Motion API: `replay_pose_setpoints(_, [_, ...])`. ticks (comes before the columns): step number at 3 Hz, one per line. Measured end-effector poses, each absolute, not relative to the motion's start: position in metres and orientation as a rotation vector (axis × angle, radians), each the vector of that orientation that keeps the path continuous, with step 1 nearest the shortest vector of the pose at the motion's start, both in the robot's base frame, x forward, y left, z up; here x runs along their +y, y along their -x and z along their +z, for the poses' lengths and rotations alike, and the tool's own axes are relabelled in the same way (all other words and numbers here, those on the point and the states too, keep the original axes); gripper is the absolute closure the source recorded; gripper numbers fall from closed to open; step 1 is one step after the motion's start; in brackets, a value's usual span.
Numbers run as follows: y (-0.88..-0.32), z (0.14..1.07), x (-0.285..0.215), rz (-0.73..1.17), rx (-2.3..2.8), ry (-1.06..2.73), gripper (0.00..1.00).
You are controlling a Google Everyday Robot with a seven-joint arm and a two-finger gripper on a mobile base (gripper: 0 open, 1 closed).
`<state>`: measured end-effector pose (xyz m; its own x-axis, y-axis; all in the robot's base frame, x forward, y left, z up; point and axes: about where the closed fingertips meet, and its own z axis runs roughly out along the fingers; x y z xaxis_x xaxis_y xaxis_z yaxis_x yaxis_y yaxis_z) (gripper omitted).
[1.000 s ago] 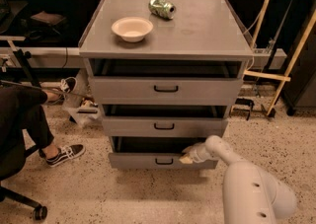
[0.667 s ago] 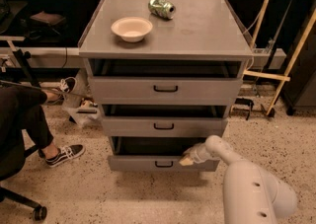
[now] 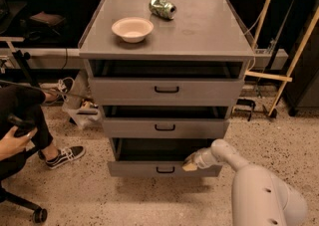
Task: Open bottom drawer
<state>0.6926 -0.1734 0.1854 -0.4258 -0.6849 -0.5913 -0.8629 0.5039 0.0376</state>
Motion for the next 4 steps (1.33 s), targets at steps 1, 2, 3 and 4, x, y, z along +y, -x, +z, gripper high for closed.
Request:
replay_pose_setpoints(1, [-0.692, 0.185, -0.173, 0.462, 2.239, 1.267, 1.0])
replay_pose_setpoints(2, [-0.687, 0.185, -0.175, 0.456, 2.238, 1.28, 1.0])
replay_pose_setpoints(3, [-0.676, 0.184, -0.178, 0.433, 2.202, 1.291, 1.0])
replay_pose_setpoints(4, [-0.675, 0.186, -0.178, 0.433, 2.202, 1.291, 1.0])
